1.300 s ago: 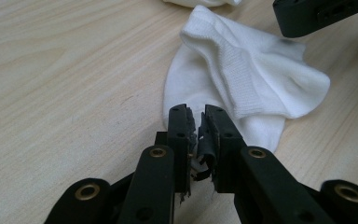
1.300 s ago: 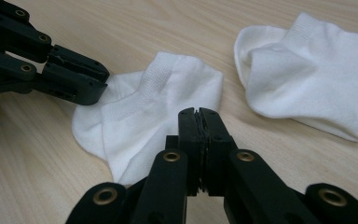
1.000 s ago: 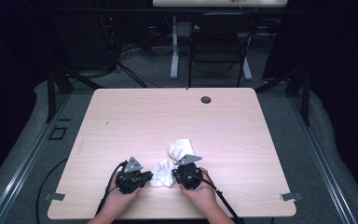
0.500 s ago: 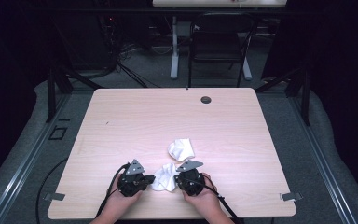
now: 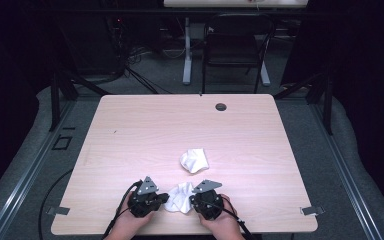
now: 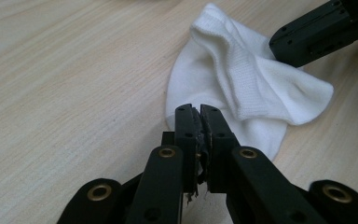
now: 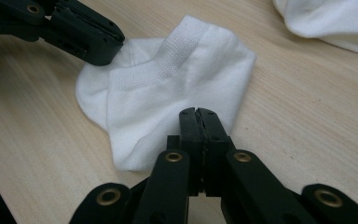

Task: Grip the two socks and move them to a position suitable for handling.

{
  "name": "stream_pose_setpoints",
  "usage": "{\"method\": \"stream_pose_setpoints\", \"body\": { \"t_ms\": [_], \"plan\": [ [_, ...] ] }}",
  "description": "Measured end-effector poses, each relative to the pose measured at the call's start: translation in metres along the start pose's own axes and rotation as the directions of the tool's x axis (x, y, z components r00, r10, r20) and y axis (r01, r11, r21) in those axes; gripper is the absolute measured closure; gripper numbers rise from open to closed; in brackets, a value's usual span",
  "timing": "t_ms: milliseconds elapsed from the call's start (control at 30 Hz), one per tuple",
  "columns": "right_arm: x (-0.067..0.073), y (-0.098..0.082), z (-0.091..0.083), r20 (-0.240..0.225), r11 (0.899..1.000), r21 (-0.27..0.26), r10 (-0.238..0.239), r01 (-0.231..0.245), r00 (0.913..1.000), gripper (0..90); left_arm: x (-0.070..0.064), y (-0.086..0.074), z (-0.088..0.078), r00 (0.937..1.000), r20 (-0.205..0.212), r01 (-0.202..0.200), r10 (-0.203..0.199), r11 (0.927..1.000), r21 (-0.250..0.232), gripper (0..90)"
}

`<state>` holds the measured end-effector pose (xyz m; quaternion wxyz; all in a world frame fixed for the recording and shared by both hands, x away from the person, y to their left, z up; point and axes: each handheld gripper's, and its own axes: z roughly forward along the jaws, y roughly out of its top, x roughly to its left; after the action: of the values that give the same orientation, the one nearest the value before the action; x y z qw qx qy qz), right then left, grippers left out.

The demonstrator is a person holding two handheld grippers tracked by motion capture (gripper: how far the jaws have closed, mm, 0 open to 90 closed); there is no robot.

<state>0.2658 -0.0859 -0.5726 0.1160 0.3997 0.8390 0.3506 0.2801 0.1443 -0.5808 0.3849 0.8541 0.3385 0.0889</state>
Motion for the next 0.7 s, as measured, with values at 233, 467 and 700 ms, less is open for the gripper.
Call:
{"method": "stream_pose_setpoints", "body": {
  "t_ms": [233,467,700],
  "plan": [
    [0.014,0.013,-0.010,-0.039,0.997,-0.077,-0.034,0.030,0.9987,80.8,0.001,0.000,0.001,1.0000,0.008,0.004,-0.004,1.0000,-0.003,86.9],
    [0.024,0.017,0.003,-0.062,0.996,-0.066,-0.058,0.054,0.9964,75.2,0.001,-0.001,0.001,0.9999,0.012,0.010,-0.009,0.9999,-0.007,87.0],
    [0.030,0.014,0.013,-0.066,0.996,-0.043,-0.086,0.083,0.9941,71.5,0.002,0.000,0.001,0.9999,0.012,0.007,-0.007,1.0000,-0.007,87.0]
  ]
}}
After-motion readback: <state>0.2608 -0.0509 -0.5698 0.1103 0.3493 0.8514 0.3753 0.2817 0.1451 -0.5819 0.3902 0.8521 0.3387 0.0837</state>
